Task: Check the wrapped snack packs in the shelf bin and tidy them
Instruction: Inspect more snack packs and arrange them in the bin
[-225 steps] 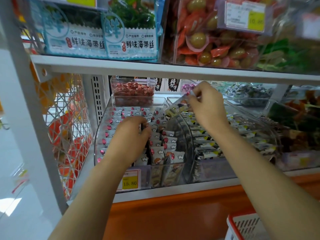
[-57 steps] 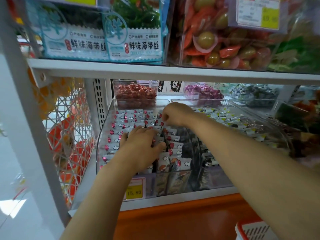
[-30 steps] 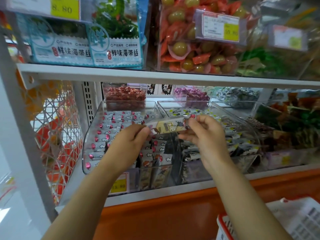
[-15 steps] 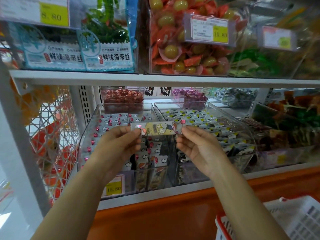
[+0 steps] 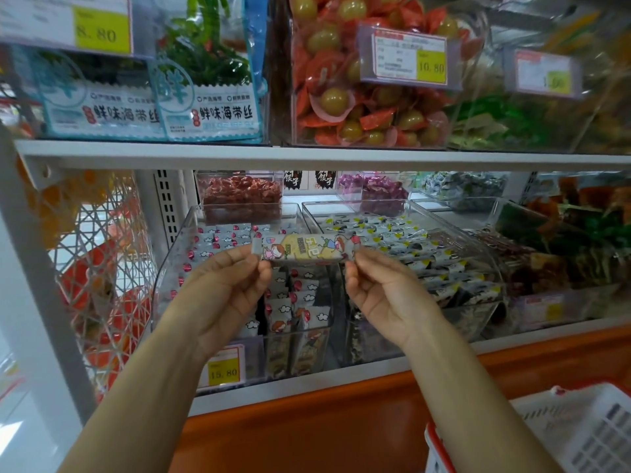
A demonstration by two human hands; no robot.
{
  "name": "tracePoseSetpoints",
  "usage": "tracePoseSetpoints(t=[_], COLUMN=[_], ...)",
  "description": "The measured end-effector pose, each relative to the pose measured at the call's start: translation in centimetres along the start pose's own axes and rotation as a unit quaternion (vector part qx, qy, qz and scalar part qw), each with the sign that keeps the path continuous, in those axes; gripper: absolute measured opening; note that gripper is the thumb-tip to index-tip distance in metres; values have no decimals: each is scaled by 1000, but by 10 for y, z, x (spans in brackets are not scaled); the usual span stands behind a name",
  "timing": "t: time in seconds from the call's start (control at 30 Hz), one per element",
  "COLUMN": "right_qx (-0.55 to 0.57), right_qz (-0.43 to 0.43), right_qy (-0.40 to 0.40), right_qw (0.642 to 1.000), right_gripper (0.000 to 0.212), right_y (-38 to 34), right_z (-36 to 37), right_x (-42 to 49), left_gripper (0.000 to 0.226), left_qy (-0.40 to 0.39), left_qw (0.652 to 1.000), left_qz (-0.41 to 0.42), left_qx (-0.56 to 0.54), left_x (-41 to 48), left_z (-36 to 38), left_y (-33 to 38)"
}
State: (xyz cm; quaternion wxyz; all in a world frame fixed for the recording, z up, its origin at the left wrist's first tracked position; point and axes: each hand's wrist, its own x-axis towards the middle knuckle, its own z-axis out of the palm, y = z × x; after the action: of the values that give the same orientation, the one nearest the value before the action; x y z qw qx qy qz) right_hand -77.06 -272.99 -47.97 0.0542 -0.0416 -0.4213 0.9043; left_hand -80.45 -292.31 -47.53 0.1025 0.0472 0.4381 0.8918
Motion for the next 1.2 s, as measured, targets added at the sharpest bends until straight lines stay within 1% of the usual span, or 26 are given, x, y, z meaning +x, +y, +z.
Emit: tracePoseSetpoints(t=[0.1, 0.17, 0.23, 0.33, 0.43, 0.47, 0.5, 0.53, 0.6, 0.67, 0.73, 0.8, 0.93, 1.03, 1.13, 1.2], right_qx=[-92, -138, -176, -223, -302, -306, -307, -308, -334, -373, -382, -380, -419, -433, -452, -454], right_qz=[-82, -114, -127, -141, -184, -186, -186, -184, -197, -218, -232, -244, -288, -315, -318, -308], right_qy=[7, 3, -4, -18, -19, -23, -30, -37, -41, -44, -45, -34, 8, 0, -20, -25], right_qw=[992, 984, 976, 964, 935, 933, 933, 933, 921, 901, 893, 892, 861, 845, 833, 835], right_gripper=[13, 15, 15, 6, 6, 4, 8, 13, 19, 16, 11, 12, 18, 17, 16, 15], right_y=[2, 4, 5, 7, 11, 11, 12, 12, 10, 9, 9, 8, 7, 8, 9, 9], right_z=[-2, -2, 0, 2, 1, 1, 1, 2, 2, 3, 4, 5, 5, 5, 6, 6], right_x=[0, -1, -1, -3, -3, -3, -3, -3, -2, -4, -5, -5, -5, -5, -6, -5], left_gripper=[13, 10, 9, 8, 18, 23, 25, 24, 21, 19, 19, 21, 25, 14, 4, 8], left_qy=[-10, -17, -16, -17, -22, -21, -20, -17, -12, -14, -18, -30, -65, -50, -29, -25], left_qw=[999, 995, 990, 987, 982, 977, 970, 963, 955, 950, 940, 927, 904, 899, 895, 900], left_qz=[12, 25, 43, 44, 44, 53, 65, 75, 86, 88, 95, 108, 111, 109, 113, 116], left_qx=[38, 94, 136, 156, 181, 204, 233, 258, 284, 299, 326, 359, 408, 420, 430, 420], left_x=[-2, -4, -5, -7, -8, -9, -10, -10, -11, -13, -16, -20, -24, -24, -23, -23], left_z=[1, 1, 2, 5, 5, 5, 5, 5, 5, 5, 7, 11, 16, 18, 19, 19], left_y=[1, 0, -2, -3, -4, -4, -4, -3, -2, 0, 2, 3, 3, 1, 0, 2])
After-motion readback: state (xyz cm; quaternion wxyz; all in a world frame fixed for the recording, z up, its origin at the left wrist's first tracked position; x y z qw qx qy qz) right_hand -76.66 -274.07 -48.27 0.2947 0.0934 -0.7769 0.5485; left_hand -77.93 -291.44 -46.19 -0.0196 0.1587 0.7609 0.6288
